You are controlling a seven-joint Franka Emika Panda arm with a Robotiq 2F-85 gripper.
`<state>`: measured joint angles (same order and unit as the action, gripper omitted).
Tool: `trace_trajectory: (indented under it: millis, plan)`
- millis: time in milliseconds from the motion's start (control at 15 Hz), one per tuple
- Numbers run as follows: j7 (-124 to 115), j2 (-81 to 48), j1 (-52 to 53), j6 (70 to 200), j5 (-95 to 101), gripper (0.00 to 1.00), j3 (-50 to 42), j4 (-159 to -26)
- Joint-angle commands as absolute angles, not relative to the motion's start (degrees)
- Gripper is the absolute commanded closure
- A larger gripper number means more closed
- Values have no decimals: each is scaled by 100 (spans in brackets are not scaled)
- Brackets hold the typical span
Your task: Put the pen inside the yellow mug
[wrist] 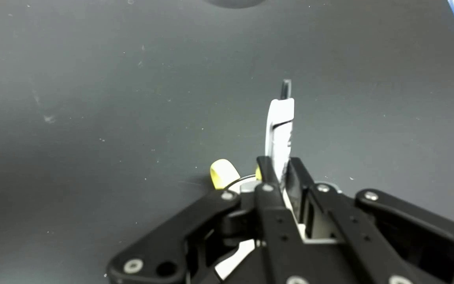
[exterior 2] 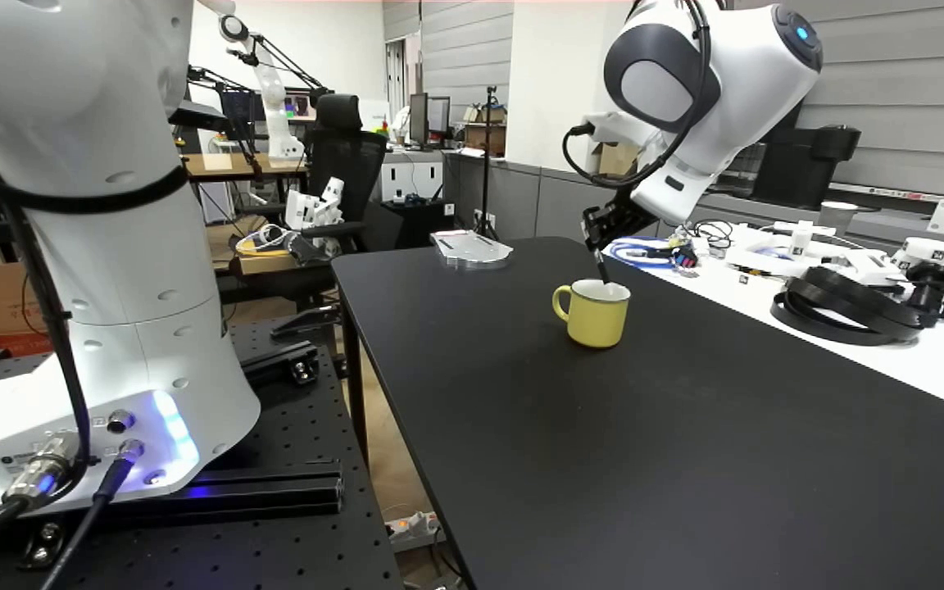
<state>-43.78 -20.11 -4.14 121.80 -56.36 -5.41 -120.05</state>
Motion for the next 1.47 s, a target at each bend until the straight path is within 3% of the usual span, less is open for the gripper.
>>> trace_trajectory:
  millis: [0, 533, 867, 933, 1400]
  plan:
    - [-4368, -2075, -448, 12144, -5653, 57, -612, -11886]
    - [-4369, -1419, -223, 12200, -5555, 2, -521, -12033]
    - [-4317, -546, 36, 12341, -5412, 0, -350, -12579]
    - [-4273, -1045, -95, 12182, -5536, 0, -385, -12155]
    - [-4271, -644, -5, 12303, -5472, 0, -303, -12519]
